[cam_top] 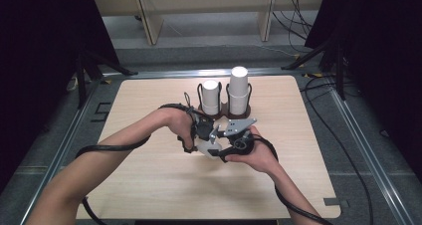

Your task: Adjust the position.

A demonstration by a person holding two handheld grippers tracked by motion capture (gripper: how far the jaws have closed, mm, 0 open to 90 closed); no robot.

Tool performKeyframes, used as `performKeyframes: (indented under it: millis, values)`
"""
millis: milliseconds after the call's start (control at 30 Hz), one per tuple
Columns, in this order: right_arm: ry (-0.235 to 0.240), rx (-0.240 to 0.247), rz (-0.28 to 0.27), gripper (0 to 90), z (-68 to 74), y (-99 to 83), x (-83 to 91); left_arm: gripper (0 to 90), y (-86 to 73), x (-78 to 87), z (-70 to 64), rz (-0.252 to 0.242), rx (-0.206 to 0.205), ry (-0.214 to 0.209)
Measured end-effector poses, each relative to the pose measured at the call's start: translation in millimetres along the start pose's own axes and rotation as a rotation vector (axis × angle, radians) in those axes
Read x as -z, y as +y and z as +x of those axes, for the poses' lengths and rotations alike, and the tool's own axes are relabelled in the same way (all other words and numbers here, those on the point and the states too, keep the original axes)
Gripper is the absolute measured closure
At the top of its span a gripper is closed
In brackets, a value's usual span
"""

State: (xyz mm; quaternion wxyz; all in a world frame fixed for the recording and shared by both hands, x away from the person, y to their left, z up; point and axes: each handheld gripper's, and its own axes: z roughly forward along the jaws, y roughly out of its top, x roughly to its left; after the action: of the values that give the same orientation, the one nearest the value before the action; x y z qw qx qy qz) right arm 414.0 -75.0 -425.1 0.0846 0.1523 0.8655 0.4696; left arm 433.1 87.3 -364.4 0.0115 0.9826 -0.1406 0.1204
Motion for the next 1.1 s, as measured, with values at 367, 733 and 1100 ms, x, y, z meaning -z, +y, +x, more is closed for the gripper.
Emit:
performKeyframes:
  millis: [367, 733, 1100]
  values:
    - [0.016, -0.007, 0.013, 29.6, 2.5, -4.1, -5.6, 32.0, 1.5, 1.6, -0.1, 0.002, -0.009, -0.003]
    - [0.010, -0.007, 0.012, 29.7, 2.4, -7.6, -8.2, 32.0, 3.9, 1.7, -0.7, -0.007, -0.012, -0.003]
    - [0.021, -0.011, 0.019, 30.9, 1.6, -9.1, -11.0, 32.0, 3.8, 2.8, -0.7, -0.010, -0.017, -0.006]
